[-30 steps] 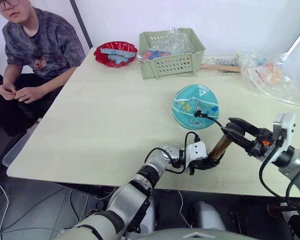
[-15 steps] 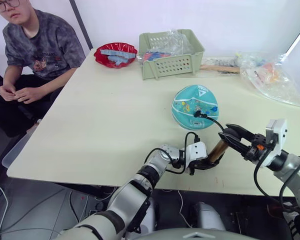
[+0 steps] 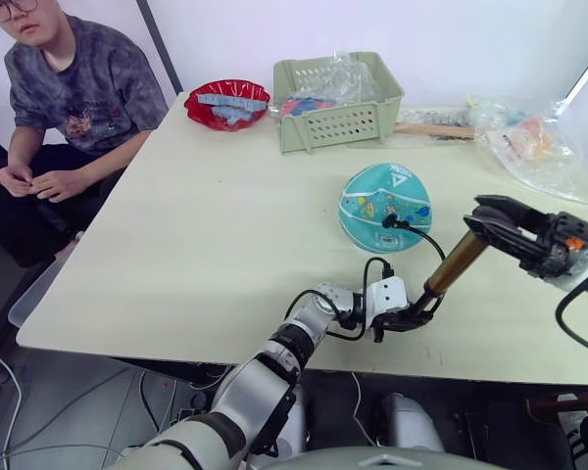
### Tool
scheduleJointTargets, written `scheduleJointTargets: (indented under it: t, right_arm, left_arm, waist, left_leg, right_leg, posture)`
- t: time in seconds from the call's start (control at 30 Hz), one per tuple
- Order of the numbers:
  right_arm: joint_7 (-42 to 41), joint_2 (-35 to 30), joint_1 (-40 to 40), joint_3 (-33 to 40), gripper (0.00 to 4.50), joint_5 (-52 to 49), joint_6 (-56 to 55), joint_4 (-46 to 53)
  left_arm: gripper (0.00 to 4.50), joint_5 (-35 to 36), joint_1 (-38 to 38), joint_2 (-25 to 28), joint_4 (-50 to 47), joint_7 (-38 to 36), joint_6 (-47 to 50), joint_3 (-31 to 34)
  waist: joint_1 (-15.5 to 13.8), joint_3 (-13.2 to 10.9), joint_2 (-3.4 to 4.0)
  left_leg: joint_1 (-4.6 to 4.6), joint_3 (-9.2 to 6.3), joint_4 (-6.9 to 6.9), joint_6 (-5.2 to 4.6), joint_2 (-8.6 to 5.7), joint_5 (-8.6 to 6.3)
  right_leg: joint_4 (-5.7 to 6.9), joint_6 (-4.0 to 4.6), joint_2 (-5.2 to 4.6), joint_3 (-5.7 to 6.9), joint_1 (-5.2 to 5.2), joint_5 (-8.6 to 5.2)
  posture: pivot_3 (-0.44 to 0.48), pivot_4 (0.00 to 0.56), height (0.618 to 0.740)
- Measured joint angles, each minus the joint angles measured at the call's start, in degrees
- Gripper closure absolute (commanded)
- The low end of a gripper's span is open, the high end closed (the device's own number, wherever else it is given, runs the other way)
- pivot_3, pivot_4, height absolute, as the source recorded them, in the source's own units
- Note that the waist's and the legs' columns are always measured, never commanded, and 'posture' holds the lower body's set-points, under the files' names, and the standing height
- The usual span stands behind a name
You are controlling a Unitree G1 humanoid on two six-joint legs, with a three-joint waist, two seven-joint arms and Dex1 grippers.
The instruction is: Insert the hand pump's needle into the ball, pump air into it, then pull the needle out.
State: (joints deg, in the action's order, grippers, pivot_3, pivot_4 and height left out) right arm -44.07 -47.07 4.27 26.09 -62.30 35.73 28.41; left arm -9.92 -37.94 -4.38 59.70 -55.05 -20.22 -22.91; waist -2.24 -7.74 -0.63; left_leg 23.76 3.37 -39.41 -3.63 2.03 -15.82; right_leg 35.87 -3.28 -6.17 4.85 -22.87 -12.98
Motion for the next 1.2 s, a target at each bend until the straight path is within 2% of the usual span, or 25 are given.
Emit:
scheduleJointTargets:
  t: [0.2,0.3,0.47,0.67,0.77,0.93,1.1,1.2]
  right_arm:
    - [-0.36,-3.40,3.36,2.62,2.79,-3.23,1.51,-0.10]
    - [0.26,-3.79,4.94,3.34,2.79,-4.07,2.12,0.00]
    - [0.72,-2.51,4.88,2.23,2.79,-2.87,1.32,2.25]
    - [-1.44,1.36,-2.77,-1.85,2.79,3.82,-2.84,3.18]
    - [-2.00,3.93,-5.70,-5.39,2.79,8.23,-5.51,2.67]
    - [-2.99,8.24,-8.25,-12.49,2.79,18.06,-13.51,-1.42]
    - [-3.37,10.43,-10.63,-16.77,2.79,24.52,-19.04,-4.79]
    - [-3.08,11.50,-10.46,-17.18,2.79,25.30,-20.05,-5.30]
  left_arm:
    - [3.37,0.00,-0.15,0.05,0.00,0.14,-0.12,0.00]
    - [3.37,0.00,-0.24,0.20,-0.01,0.30,-0.22,0.01]
    - [3.37,-0.01,-0.10,0.27,0.00,0.43,-0.23,0.00]
    - [3.37,-0.51,-0.09,0.52,0.03,0.76,-0.22,-0.14]
    - [3.37,-0.71,-0.08,0.64,0.23,0.78,-0.20,-0.15]
    - [3.37,-1.11,-0.08,0.64,0.58,1.11,-0.18,-0.14]
    - [3.37,-1.21,-0.07,0.75,0.74,1.42,-0.07,-0.11]
    - [3.37,-1.19,-0.10,1.08,0.74,1.38,-0.07,-0.02]
  waist:
    - [-0.08,-0.04,-0.09]
    - [-0.01,-0.04,-0.12]
    - [-0.06,0.06,-0.32]
    - [0.10,0.28,-0.58]
    - [0.10,0.60,-0.96]
    - [0.19,0.90,-1.08]
    - [0.19,1.01,-1.15]
    - [0.13,0.99,-1.17]
  left_leg:
    - [0.02,0.63,0.00,-0.18,0.02,-0.11]
    - [-0.01,1.14,-0.01,-0.30,0.05,-0.17]
    - [-0.03,1.30,-0.01,-0.36,0.11,-0.20]
    - [-0.09,1.63,-0.01,-0.43,0.13,-0.25]
    - [-0.12,1.71,0.00,-0.44,0.22,-0.27]
    - [-0.23,1.96,0.00,-0.48,0.25,-0.29]
    - [-0.48,2.29,0.01,-0.55,0.34,-0.36]
    - [-0.80,2.40,0.02,-0.64,0.19,-0.52]
  right_leg:
    - [0.00,-0.17,0.02,-0.72,-0.34,0.19]
    - [0.00,-0.29,0.05,-1.25,-0.56,0.37]
    - [0.00,-0.29,0.12,-1.42,-0.62,0.40]
    - [0.00,-0.35,0.13,-1.71,-0.73,0.46]
    - [0.00,-0.33,0.17,-1.73,-0.80,0.48]
    - [0.00,-0.35,0.08,-1.79,-0.82,0.52]
    - [0.00,-0.37,-0.09,-1.78,-0.82,0.63]
    - [0.00,-0.54,-0.59,-1.52,-0.76,0.82]
  posture:
    - [0.000,0.150,0.740]
    - [0.000,0.150,0.740]
    - [0.000,0.150,0.740]
    - [0.000,0.150,0.740]
    - [0.000,0.150,0.740]
    - [0.000,0.150,0.740]
    - [0.000,0.150,0.740]
    - [0.000,0.150,0.740]
